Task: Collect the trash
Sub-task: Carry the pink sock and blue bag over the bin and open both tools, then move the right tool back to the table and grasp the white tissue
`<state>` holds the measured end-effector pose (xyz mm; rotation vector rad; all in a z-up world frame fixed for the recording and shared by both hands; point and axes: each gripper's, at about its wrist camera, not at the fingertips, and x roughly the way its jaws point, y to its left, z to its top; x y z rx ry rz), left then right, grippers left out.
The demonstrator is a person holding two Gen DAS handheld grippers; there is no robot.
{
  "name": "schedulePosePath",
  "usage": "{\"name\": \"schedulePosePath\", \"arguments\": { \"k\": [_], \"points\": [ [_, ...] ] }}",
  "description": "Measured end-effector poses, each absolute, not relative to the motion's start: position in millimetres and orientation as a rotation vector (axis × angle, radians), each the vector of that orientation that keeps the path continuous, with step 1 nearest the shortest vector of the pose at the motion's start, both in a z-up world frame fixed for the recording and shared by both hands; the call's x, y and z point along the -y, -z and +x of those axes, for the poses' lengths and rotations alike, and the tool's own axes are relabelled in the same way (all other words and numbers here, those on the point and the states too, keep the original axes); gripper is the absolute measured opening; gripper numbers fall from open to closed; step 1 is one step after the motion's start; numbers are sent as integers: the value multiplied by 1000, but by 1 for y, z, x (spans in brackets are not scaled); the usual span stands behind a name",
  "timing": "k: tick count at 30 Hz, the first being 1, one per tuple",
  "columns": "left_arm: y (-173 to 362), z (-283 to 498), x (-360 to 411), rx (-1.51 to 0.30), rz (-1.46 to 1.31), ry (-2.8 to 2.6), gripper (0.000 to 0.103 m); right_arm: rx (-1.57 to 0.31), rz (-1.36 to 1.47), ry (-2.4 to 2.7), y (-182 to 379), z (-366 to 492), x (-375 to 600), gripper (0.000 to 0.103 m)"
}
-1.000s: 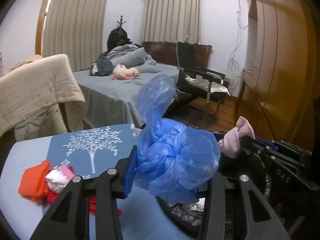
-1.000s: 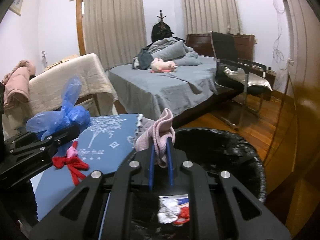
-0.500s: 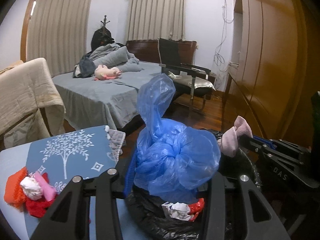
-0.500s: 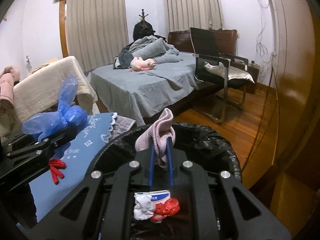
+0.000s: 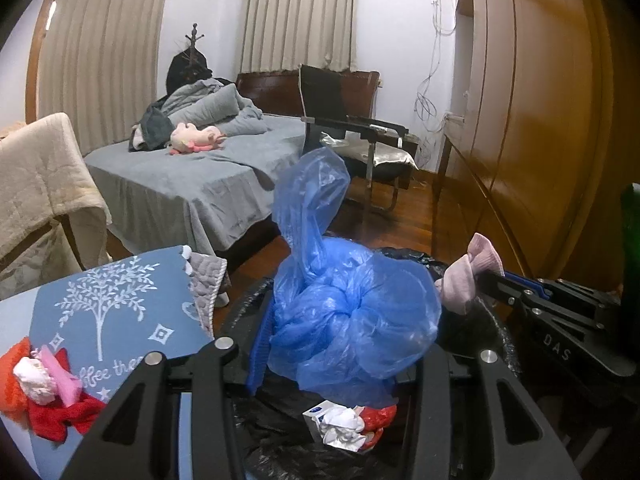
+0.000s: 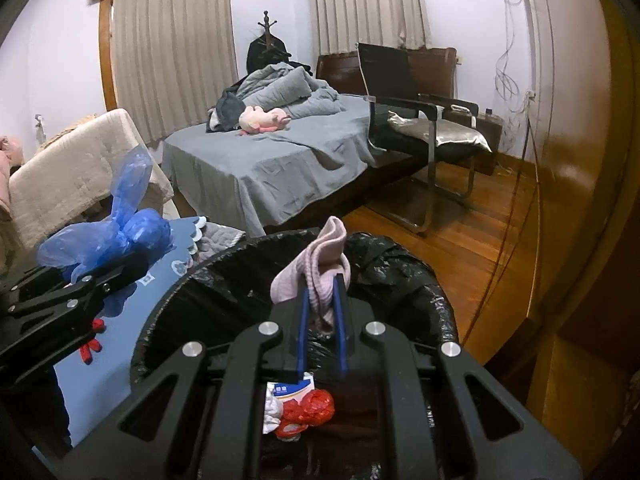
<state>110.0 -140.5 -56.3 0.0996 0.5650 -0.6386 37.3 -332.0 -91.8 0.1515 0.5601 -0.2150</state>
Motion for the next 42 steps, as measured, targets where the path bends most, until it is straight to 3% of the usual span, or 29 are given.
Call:
{"name": "schedulePosePath", "arguments": {
  "k": [3,6,8,10,12,13,14,22,42],
  "points": [
    [63,114,148,-577,103,664,44,-567,150,227,95,39,335,14],
    [72,119,154,-602,103,702,53,-572,143,248,96,39,339,17],
    [75,121,156,-610,95,713,60,-570,137,263,96,39,339,35],
    [77,122,153,-613,84,712,65,-557,130,276,93,36,339,47],
    [76,122,149,-608,77,704,71,-545,121,294,92,34,339,71],
    [74,122,145,-599,71,693,81,-535,116,308,91,33,338,88],
    [72,120,140,-584,64,684,84,-522,111,322,89,31,337,94],
    [62,111,90,-539,71,589,90,-493,112,268,82,31,320,98],
    [71,98,-86,-547,41,171,90,-532,70,-44,83,86,178,98]
  ]
}}
